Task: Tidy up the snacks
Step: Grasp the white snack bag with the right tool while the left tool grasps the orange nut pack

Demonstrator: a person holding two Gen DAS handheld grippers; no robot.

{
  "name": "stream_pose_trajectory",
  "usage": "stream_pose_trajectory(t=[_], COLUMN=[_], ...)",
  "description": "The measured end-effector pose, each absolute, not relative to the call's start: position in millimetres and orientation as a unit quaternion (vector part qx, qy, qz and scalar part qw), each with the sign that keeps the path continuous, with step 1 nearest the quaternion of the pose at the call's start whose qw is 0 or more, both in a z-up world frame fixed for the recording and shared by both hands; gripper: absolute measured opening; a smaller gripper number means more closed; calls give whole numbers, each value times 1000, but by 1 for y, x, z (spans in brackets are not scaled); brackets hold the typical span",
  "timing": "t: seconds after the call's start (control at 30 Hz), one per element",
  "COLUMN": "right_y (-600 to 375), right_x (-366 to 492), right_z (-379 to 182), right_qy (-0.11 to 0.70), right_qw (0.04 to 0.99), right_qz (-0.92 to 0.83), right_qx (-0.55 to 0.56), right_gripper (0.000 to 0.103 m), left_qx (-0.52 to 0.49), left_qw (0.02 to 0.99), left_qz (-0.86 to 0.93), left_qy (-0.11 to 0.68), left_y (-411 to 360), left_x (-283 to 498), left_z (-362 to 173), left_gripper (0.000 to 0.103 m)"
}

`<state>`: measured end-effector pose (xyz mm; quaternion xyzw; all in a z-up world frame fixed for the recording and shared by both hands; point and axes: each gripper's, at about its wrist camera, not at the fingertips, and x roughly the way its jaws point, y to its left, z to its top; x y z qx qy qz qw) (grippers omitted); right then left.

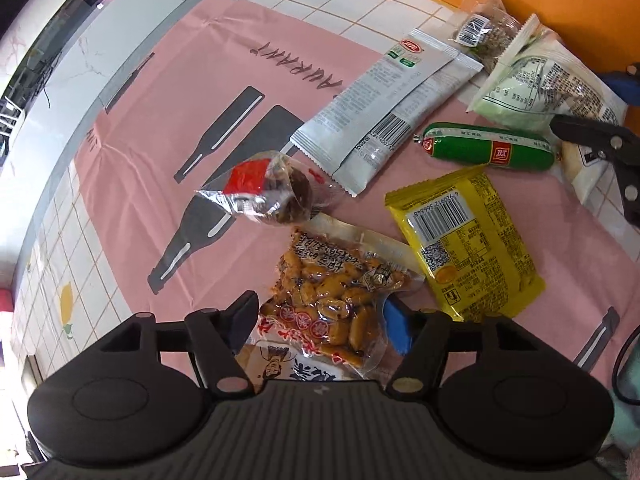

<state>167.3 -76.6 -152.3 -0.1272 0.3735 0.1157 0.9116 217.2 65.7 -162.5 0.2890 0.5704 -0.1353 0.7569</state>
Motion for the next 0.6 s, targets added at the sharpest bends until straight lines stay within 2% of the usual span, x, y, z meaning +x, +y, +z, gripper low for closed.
stream_pose_trajectory(t=[0.1, 0.13, 0.17, 0.2, 0.27, 0.6], right_y=[-77, -78, -79, -79, -79, -81], right_x=[167, 167, 167, 167, 166, 157], right_z=[-151, -150, -149, -149, -147, -133], right_qy=[374, 374, 374, 372, 368, 360], right_qw=[911, 911, 911, 912, 913, 919], right_qz=[118, 119, 119, 119, 119, 116], right_qx=[-128, -126, -125, -125, -127, -113], right_gripper=[29, 28, 28, 27, 26, 26], left_qx=[275, 267, 259, 254, 245, 202], left_qw=[765, 770, 777, 783, 793, 822], left_qz=[-132, -130, -133, -130, -124, -107], left_qy=[567, 564, 558, 552, 544, 522], left_y=[67, 69, 70, 71, 72, 82], left_x=[215, 214, 212, 210, 208, 188], left_z=[-159, -156, -151, -145, -134, -109], left_gripper=[73, 68, 45, 43, 31, 23])
